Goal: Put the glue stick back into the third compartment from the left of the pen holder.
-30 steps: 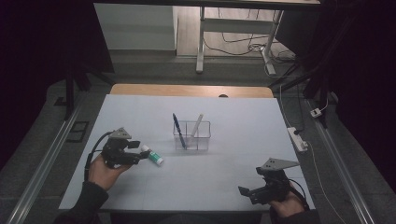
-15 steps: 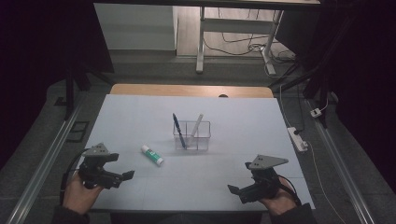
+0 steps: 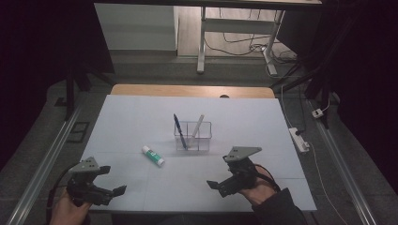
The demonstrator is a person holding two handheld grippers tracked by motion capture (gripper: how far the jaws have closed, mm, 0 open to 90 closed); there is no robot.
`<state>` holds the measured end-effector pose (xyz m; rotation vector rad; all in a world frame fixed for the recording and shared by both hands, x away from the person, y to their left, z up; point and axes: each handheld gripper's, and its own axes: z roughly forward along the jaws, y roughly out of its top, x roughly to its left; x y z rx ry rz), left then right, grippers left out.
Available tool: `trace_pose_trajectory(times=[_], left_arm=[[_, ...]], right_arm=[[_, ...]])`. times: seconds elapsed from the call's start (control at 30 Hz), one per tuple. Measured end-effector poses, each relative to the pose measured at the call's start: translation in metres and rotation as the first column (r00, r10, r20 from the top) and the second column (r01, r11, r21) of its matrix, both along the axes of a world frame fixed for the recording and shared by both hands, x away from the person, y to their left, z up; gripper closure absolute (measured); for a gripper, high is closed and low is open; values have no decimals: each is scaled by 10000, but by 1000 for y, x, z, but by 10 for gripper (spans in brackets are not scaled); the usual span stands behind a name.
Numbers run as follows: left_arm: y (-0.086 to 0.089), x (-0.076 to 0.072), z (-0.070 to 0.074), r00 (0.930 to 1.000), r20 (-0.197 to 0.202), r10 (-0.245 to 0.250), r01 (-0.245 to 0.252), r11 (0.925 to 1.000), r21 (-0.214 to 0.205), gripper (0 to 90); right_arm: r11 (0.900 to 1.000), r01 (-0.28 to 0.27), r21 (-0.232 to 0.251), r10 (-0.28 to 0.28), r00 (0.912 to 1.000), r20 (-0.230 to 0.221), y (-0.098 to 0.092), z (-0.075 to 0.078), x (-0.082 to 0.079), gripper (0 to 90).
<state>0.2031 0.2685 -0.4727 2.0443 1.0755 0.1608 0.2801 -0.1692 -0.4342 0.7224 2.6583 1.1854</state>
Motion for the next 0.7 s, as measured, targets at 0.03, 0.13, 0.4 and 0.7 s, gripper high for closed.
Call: trace_pose_trajectory(times=[0.03,0.13,0.4,0.7], left_arm=[[1,-1,0,10000,0,-13,13,10000,-15,0],[3,-6,-1,10000,3,39,-39,10000,42,0],[8,-12,-3,10000,-22,69,-69,10000,-38,0],[8,-12,-4,10000,-45,-51,51,10000,0,0]], right_arm=[[9999,-105,-12,105,9999,18,5,0,2,0],[9993,-369,-107,369,9993,53,21,-1,6,0],[9939,-1019,-431,1020,9948,11,64,-5,22,0],[9811,-1620,-1063,1601,9868,-256,113,-19,37,0]])
